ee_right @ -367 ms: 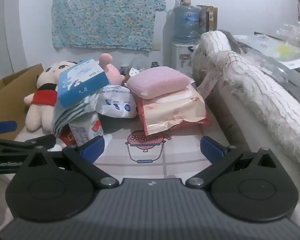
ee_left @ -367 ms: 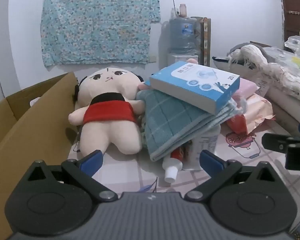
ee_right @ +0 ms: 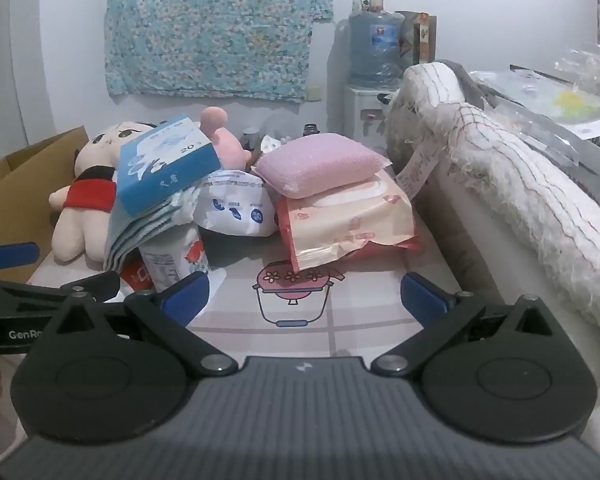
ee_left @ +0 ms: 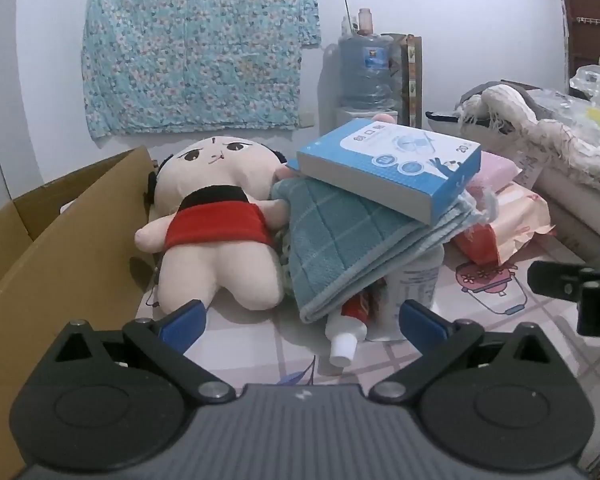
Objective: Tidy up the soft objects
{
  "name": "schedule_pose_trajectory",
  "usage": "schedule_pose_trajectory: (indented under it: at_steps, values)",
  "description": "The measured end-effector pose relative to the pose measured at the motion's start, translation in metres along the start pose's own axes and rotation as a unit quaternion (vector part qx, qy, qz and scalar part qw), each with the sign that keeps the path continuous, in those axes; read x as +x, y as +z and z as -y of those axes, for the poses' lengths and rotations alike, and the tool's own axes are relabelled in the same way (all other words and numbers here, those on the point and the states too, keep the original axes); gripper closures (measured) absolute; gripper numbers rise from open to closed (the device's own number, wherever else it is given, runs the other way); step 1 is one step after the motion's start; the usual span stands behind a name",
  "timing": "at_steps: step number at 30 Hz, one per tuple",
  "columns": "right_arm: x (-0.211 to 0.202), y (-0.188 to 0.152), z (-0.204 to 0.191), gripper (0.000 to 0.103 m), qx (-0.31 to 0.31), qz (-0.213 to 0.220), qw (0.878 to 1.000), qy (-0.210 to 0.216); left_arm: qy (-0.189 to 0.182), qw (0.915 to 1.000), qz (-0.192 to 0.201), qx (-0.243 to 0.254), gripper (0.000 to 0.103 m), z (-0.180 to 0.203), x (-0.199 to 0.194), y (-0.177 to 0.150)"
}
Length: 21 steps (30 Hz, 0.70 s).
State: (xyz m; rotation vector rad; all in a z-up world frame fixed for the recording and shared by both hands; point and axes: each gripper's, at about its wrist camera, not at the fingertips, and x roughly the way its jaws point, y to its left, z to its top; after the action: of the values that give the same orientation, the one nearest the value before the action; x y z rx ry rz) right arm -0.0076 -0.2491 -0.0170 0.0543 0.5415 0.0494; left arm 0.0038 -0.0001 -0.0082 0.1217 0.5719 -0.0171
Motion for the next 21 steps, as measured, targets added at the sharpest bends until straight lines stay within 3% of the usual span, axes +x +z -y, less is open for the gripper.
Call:
schedule_pose_trajectory:
  at_steps: [7,21]
  values:
    - [-0.002,0.0,-0.023,0.001,-0.001,0.004,1.0,-0.005,0.012,0.9999,0.002,0.008,0.0,0.005,0.0,0.001]
    - [0.002,0.001,-0.024,0.001,0.002,0.003,1.0,0.002,0.016,0.9998,0.011,0.001,0.0,0.001,-0.005,0.005]
